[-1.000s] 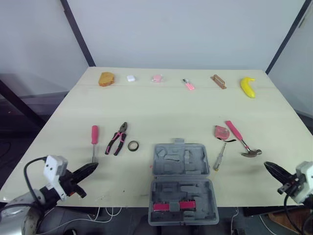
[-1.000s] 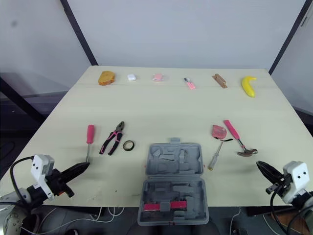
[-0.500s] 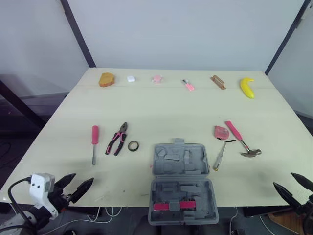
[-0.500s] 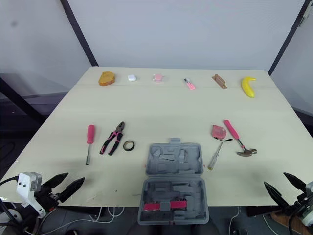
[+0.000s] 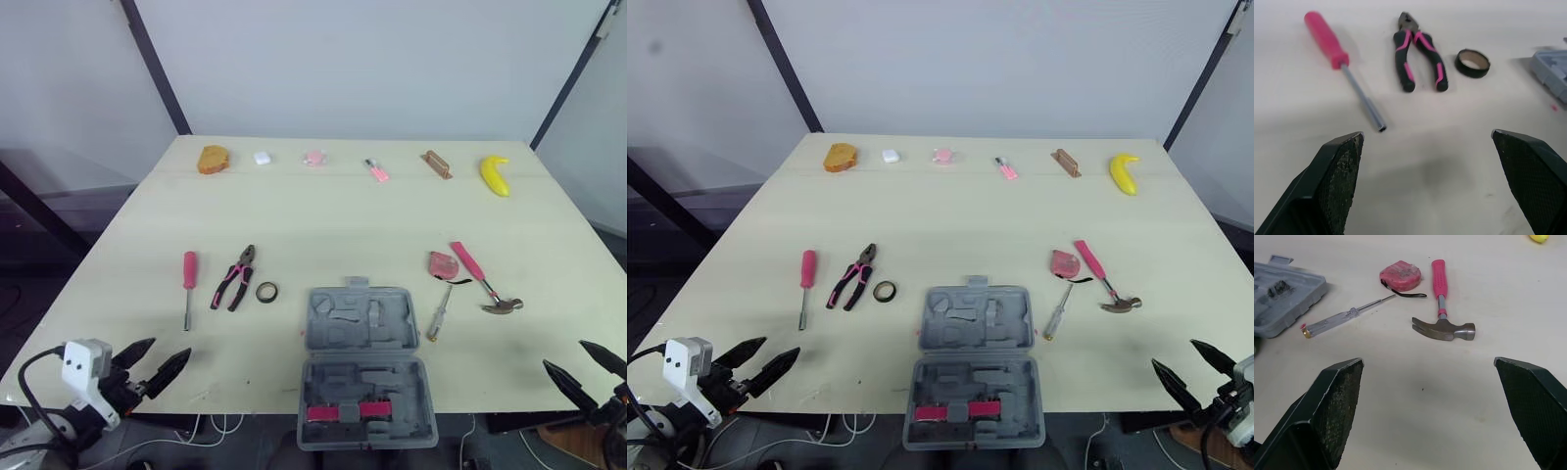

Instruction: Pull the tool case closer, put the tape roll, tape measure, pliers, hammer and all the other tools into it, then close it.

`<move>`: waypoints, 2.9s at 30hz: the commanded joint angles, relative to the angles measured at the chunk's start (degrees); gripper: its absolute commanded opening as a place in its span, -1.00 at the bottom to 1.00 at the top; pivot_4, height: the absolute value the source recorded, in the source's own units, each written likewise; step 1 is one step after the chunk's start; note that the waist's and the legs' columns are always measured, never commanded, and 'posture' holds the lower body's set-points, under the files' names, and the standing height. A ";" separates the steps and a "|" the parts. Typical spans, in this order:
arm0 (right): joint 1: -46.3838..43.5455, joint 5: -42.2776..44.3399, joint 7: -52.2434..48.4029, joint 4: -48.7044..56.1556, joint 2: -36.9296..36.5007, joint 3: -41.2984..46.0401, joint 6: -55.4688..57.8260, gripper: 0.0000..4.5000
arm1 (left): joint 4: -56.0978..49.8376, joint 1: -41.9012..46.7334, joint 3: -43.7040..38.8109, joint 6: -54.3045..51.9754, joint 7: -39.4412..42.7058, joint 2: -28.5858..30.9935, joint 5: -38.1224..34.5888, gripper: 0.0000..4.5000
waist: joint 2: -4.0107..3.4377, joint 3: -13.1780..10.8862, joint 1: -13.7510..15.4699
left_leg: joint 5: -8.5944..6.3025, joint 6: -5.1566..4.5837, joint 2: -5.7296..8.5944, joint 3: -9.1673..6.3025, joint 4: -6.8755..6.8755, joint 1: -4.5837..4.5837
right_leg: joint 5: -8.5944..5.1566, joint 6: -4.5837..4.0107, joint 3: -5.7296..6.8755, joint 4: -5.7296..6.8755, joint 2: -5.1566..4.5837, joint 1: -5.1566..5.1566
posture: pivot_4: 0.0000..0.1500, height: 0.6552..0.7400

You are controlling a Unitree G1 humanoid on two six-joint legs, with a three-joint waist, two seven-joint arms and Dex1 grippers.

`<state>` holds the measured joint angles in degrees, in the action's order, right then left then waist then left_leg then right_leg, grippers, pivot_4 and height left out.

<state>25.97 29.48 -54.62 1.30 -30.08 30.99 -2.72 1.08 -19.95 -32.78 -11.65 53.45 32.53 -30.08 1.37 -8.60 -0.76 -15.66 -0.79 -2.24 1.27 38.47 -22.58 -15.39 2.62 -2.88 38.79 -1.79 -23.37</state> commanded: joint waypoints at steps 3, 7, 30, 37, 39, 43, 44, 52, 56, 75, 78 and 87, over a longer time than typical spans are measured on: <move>-0.86 1.00 -0.96 3.91 -1.44 -1.33 0.62 1.00 | -3.48 -0.09 0.65 1.09 -1.07 -0.03 -0.10 0.98 | -0.02 -0.01 0.00 | 0.00 0.00 0.00 0.00 0.00 0.00 | 0.00 0.00 0.00 0.00 0.00 0.00 | 1.00 1.00; -1.94 2.18 -1.81 7.77 -2.71 -3.08 2.85 1.00 | -6.13 -0.34 1.93 1.23 -3.45 -0.72 1.03 0.98 | -0.01 0.00 0.00 | 0.00 0.00 -0.02 0.00 0.00 -0.01 | 0.01 0.01 -0.01 0.00 0.00 0.00 | 1.00 1.00; -9.82 7.41 -11.76 18.59 -7.11 -16.47 10.77 1.00 | 1.14 29.92 37.92 6.66 6.95 22.72 30.84 0.98 | -0.07 -0.07 0.21 | 0.01 0.01 0.09 0.00 0.01 -0.10 | 0.02 0.02 0.03 -0.04 0.15 0.00 | 1.00 1.00; -13.29 8.50 -10.09 21.96 -6.75 -18.30 11.82 1.00 | 5.50 46.36 50.48 7.41 16.16 24.15 43.02 0.98 | -0.03 -0.12 0.24 | 0.01 0.01 0.05 0.02 0.07 -0.24 | 0.02 0.01 0.11 0.02 0.28 -0.07 | 1.00 1.00; -14.13 8.22 -10.07 22.16 -6.82 -18.41 11.28 1.00 | 5.76 50.49 53.69 7.49 17.51 23.78 47.67 0.98 | -0.03 -0.12 0.32 | 0.01 0.01 0.05 0.04 0.09 -0.26 | 0.02 0.02 0.09 0.01 0.28 -0.07 | 1.00 1.00; -14.83 7.06 -10.91 21.51 -7.83 -18.35 10.51 1.00 | 4.18 54.94 57.22 2.26 20.11 21.31 52.45 0.98 | -0.02 -0.12 0.37 | 0.01 0.01 0.06 0.03 0.10 -0.30 | 0.02 0.02 0.11 -0.02 0.28 -0.06 | 1.00 1.00; -15.11 6.80 -11.02 21.29 -8.14 -18.26 10.35 1.00 | 3.31 55.13 58.18 1.02 21.52 21.44 53.77 0.98 | -0.02 -0.12 0.21 | 0.01 0.01 0.06 0.03 0.11 -0.31 | 0.02 0.02 0.10 -0.02 0.29 -0.06 | 1.00 1.00; -16.98 8.18 -10.28 22.73 -8.75 -18.42 12.09 1.00 | 2.33 54.80 62.84 -2.37 23.18 19.47 61.84 0.98 | -0.01 -0.13 0.31 | 0.01 0.00 0.03 -0.02 0.17 -0.30 | 0.02 0.02 0.08 0.05 0.33 -0.08 | 1.00 1.00; -17.30 8.46 -12.08 22.32 -9.97 -17.98 11.94 1.00 | 4.98 55.93 63.69 -2.48 22.67 17.49 64.04 0.98 | -0.01 -0.13 0.42 | 0.01 0.00 0.04 -0.04 0.23 -0.32 | 0.03 0.02 0.07 0.06 0.31 -0.07 | 1.00 1.00; -18.89 6.33 -15.05 21.95 -11.82 -19.61 10.21 1.00 | 11.93 60.81 64.61 0.75 23.32 12.02 67.05 -0.26 | -0.05 -0.11 1.33 | 0.01 -0.01 0.04 -0.09 0.38 -0.31 | 0.04 0.02 0.19 0.14 0.31 0.00 | 1.00 1.00; -18.84 5.95 -15.19 21.69 -11.68 -19.80 9.77 1.00 | 13.52 61.56 65.00 1.63 23.04 11.36 67.58 -0.99 | -0.05 -0.11 1.61 | 0.01 -0.01 0.04 -0.11 0.51 -0.33 | 0.04 0.02 0.21 0.13 0.31 0.06 | 1.00 1.00; -19.21 5.44 -15.16 21.18 -11.32 -20.33 9.37 1.00 | 9.25 62.90 63.24 2.92 28.65 12.82 65.08 -0.99 | -0.01 -0.13 1.51 | 0.01 -0.01 0.03 -0.14 0.60 -0.33 | 0.04 0.03 0.24 0.12 0.31 0.11 | 1.00 1.00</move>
<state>7.31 34.46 -69.62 21.86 -41.54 10.31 7.86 13.69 41.86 31.96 -8.60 80.20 44.16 35.94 1.35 -8.74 0.76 -15.66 -0.80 -2.21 1.12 39.08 -22.94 -15.36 2.64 -2.63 38.90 -1.47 -23.26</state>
